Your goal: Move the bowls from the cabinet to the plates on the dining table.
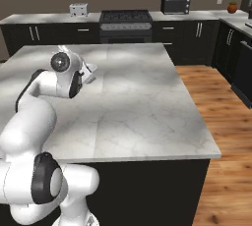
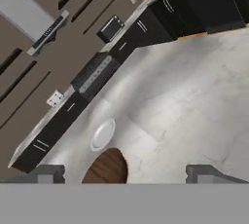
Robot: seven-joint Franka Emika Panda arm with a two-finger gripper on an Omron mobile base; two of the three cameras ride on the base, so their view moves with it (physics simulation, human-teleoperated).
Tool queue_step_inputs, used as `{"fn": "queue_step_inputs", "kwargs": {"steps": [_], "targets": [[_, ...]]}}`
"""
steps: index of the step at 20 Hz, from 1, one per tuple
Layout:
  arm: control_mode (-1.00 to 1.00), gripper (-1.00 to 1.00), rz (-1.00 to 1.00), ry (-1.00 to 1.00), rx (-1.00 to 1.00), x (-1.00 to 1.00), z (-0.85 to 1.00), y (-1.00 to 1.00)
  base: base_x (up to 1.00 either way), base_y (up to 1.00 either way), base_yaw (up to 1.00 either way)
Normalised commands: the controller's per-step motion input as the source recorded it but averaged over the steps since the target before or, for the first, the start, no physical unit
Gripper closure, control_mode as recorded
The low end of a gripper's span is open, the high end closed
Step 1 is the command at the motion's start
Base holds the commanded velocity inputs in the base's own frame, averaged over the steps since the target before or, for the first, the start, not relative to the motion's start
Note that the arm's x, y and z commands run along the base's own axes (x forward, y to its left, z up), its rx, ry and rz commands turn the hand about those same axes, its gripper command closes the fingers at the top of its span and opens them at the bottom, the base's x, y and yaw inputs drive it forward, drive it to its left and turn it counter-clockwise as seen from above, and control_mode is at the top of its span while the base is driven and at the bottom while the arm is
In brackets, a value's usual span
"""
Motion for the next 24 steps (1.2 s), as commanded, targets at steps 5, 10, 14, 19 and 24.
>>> {"fn": "queue_step_inputs", "kwargs": {"steps": [5,10,14,19,24], "targets": [[-1.0,-1.0,-0.02,0.45,0.02,-0.29,0.57,-0.43,0.0,0.0,0.0],[-1.0,-1.0,0.19,0.39,0.0,0.0,0.56,-0.01,0.0,0.0,0.0],[-1.0,-1.0,0.31,0.24,-0.04,-0.35,0.47,0.09,0.0,0.0,0.0],[-1.0,-1.0,0.44,0.02,-0.11,-0.88,0.04,0.01,0.0,0.0,0.0],[-1.0,-1.0,0.46,-0.04,-0.15,-1.0,-0.38,0.0,0.0,0.0,0.0]]}}
